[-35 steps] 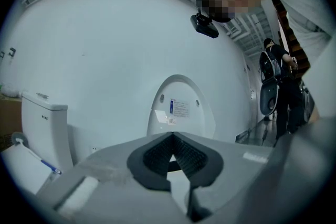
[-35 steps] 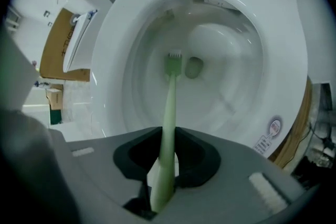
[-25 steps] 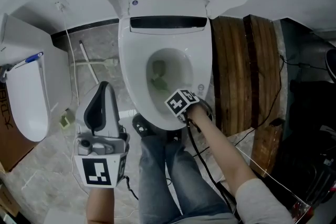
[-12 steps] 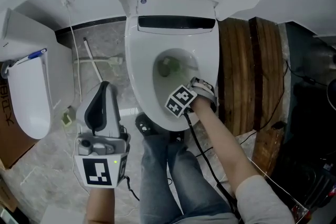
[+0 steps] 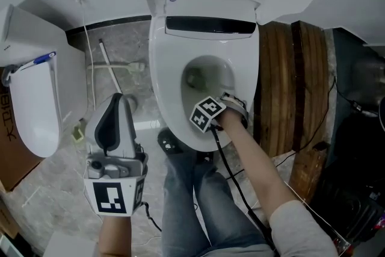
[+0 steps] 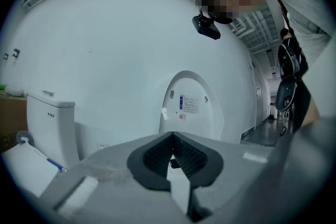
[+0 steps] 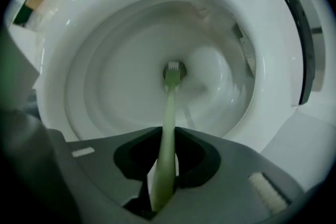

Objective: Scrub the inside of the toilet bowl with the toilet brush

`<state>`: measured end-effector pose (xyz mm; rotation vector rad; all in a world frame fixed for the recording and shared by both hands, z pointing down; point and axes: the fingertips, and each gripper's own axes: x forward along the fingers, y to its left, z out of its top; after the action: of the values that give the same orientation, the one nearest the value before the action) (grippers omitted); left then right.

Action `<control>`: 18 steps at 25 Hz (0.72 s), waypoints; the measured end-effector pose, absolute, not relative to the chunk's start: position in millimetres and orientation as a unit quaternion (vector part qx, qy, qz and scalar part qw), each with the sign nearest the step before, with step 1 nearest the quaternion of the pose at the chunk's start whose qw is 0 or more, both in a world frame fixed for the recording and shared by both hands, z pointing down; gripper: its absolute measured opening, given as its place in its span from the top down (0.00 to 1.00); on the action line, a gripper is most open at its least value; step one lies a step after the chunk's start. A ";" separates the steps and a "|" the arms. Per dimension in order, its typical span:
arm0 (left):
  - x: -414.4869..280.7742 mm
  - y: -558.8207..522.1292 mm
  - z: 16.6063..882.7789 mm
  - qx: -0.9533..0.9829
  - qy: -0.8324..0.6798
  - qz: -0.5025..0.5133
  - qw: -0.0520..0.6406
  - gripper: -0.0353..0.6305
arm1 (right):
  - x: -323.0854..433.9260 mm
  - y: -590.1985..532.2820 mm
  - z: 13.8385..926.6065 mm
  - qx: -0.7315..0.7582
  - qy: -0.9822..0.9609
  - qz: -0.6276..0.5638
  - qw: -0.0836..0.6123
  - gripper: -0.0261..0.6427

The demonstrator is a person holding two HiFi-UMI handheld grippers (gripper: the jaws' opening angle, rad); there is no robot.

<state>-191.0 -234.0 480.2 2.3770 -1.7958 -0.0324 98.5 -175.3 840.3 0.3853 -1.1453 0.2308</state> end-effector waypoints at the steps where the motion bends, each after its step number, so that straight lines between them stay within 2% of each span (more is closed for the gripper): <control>1: -191.0 -234.1 481.6 0.795 -0.600 -0.008 0.083 0.94 | 95.4 -167.9 842.1 0.187 -0.543 0.144 0.806 0.85; 10: -188.0 -237.1 489.3 0.793 -0.602 0.001 0.092 0.94 | 62.6 -143.0 846.2 0.306 -0.544 0.471 0.624 0.85; 14: -180.1 -238.2 488.1 0.804 -0.588 -0.007 0.093 0.94 | 54.7 -148.1 852.9 0.342 -0.527 0.530 0.570 0.85; 18: -181.4 -238.4 492.6 0.808 -0.583 0.001 0.089 0.94 | 47.5 -160.1 863.6 0.359 -0.526 0.539 0.551 0.85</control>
<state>-181.4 -238.4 492.6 2.4025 -1.7348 0.0030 47.5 -160.1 863.6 0.8507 -1.2455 1.2760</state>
